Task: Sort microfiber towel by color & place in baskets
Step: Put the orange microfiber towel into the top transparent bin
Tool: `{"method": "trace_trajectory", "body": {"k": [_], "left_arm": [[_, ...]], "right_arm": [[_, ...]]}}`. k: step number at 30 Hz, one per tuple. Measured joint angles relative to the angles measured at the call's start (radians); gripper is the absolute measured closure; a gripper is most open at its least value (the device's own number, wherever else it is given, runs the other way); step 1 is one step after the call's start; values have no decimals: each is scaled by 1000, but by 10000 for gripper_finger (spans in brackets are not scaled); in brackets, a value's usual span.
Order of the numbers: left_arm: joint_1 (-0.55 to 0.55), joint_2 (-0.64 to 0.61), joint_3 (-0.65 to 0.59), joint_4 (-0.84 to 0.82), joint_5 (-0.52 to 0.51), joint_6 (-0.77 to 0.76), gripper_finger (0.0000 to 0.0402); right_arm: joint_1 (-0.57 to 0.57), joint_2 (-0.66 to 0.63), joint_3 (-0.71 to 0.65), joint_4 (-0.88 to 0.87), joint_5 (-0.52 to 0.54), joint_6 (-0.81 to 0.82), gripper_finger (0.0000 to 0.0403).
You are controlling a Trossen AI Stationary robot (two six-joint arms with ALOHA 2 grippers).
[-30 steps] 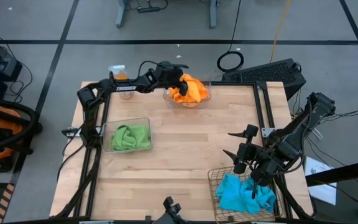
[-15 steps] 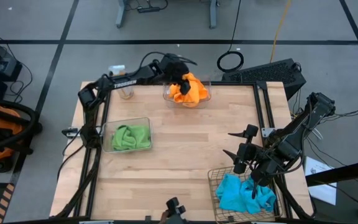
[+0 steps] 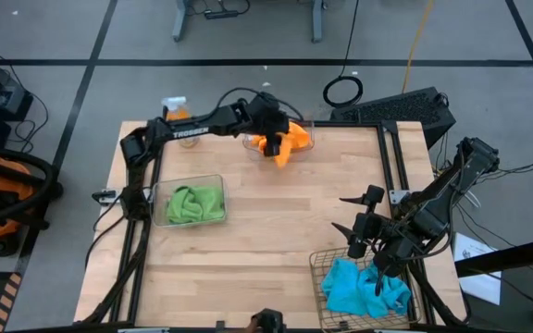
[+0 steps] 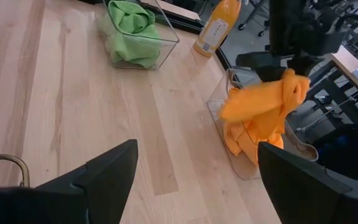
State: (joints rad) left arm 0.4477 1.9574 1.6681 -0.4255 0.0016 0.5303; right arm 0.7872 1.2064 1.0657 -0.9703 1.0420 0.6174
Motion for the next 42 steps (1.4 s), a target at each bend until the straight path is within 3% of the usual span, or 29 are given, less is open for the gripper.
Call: {"method": "trace_trajectory", "body": {"k": [5,10,14,18,22,27,32,38,42], "left_arm": [[20,-1,1,2,-22,7,166],[25,20,3,172,-267,136,166],[2,21,2,154,-225,240,162],[-17,21,2,111,-216,280,128],[-18,33,1,123,-293,342,77],[-38,53,0,125,-430,532,47],[-97,60,0,135,-457,803,45],[-137,61,0,207,-438,751,45],[-142,61,1,248,-539,677,45]], "right_arm": [[0,0,0,0,5,-8,83],[-1,0,0,0,7,-4,83],[-1,0,0,2,0,-1,83],[-1,0,0,1,0,-2,83],[-1,0,0,1,0,-4,83],[0,0,0,1,0,2,83],[0,0,0,1,2,0,83],[0,0,0,1,1,9,83],[0,0,0,0,-1,13,83]]}}
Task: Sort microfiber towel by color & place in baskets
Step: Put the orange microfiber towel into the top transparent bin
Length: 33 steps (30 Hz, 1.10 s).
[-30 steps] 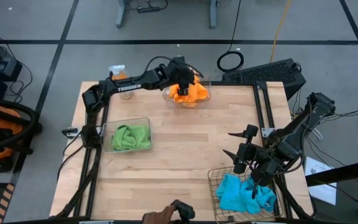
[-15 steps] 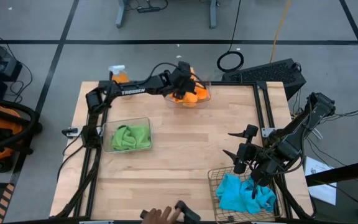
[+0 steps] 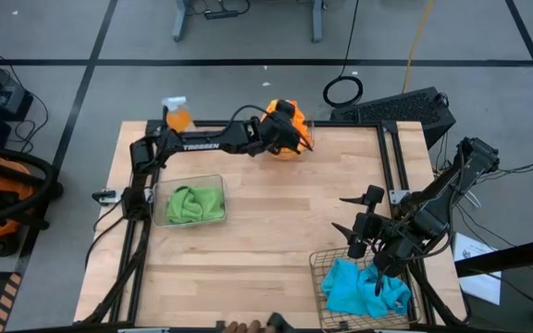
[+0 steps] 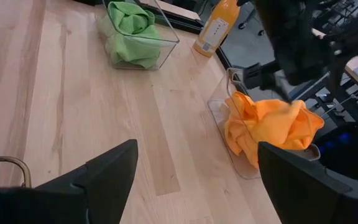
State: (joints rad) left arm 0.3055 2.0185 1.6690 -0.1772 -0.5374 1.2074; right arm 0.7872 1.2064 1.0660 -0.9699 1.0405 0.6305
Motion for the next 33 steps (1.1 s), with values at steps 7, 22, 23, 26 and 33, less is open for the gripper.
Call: {"method": "trace_trajectory", "body": {"k": [7,22,23,26,33], "left_arm": [[91,-18,1,-112,-58,-259,71],[200,15,1,-47,399,-488,175],[200,25,1,-50,398,-479,176],[196,69,0,-24,380,-439,176],[173,105,0,-7,367,-396,199]], "right_arm": [[0,0,0,0,-2,5,83],[0,0,0,0,-2,5,83],[0,0,0,-1,-2,6,83],[0,0,0,0,-1,6,83],[0,0,0,-4,-7,13,83]]}}
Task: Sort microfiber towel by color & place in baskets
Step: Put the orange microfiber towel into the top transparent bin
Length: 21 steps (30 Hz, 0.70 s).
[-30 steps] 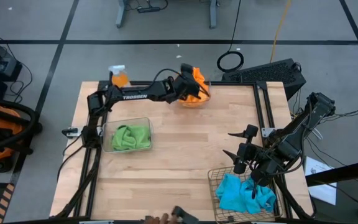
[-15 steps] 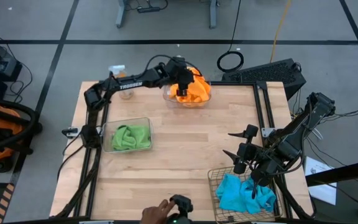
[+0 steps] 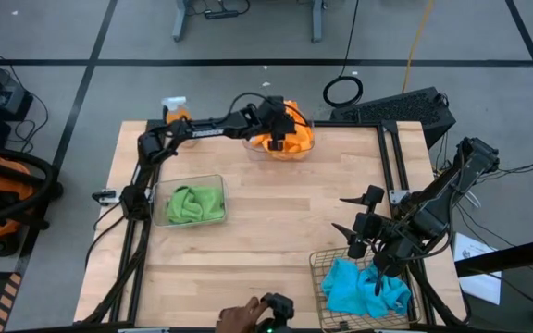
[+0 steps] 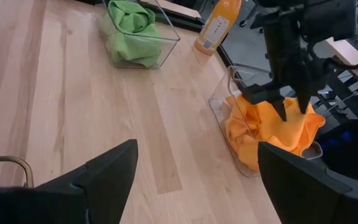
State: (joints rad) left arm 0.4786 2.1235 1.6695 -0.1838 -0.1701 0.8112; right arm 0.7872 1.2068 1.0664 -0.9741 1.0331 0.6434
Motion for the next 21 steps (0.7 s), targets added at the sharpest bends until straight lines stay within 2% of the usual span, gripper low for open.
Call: {"method": "trace_trajectory", "body": {"k": [3,7,9,12,16,19,21], "left_arm": [[-8,3,0,-26,-40,5,251],[-12,0,0,-55,-74,7,358],[-12,0,0,-92,-76,-11,389],[-19,0,0,-127,-111,-26,389],[-42,-23,-2,-91,-161,-53,392],[-56,-33,0,73,-278,-100,390],[-50,-33,0,168,-285,-127,384]], "right_arm": [[0,0,0,-4,-6,0,83],[0,0,0,-4,-11,0,83],[0,0,0,-4,-12,0,83],[0,0,0,-4,-15,3,83],[0,0,0,-4,-14,3,83],[0,0,0,-3,-10,-1,83],[-1,0,0,-2,-7,-1,83]]}}
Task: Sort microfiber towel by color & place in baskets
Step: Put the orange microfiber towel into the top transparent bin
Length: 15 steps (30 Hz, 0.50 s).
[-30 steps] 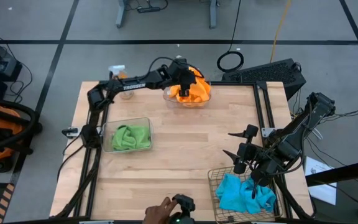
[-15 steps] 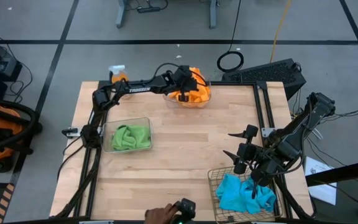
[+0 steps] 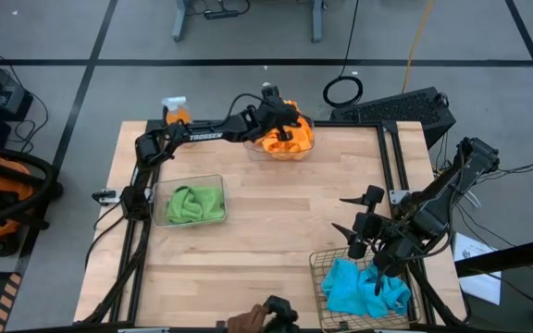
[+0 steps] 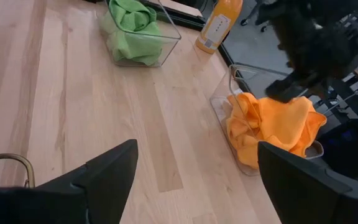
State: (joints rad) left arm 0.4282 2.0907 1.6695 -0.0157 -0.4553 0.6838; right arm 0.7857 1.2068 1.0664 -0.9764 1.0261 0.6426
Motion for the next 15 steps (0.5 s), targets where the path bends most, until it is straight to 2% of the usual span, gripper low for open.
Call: {"method": "trace_trajectory", "body": {"k": [3,7,12,15], "left_arm": [[25,-1,0,40,145,-76,372],[73,14,0,10,186,-151,364],[125,35,-1,-90,313,-184,363],[129,46,-1,-134,352,-205,363]], "right_arm": [[0,0,0,8,1,0,83],[0,0,0,10,-3,3,83],[0,0,0,14,-3,2,83],[0,2,0,14,0,0,83]]}}
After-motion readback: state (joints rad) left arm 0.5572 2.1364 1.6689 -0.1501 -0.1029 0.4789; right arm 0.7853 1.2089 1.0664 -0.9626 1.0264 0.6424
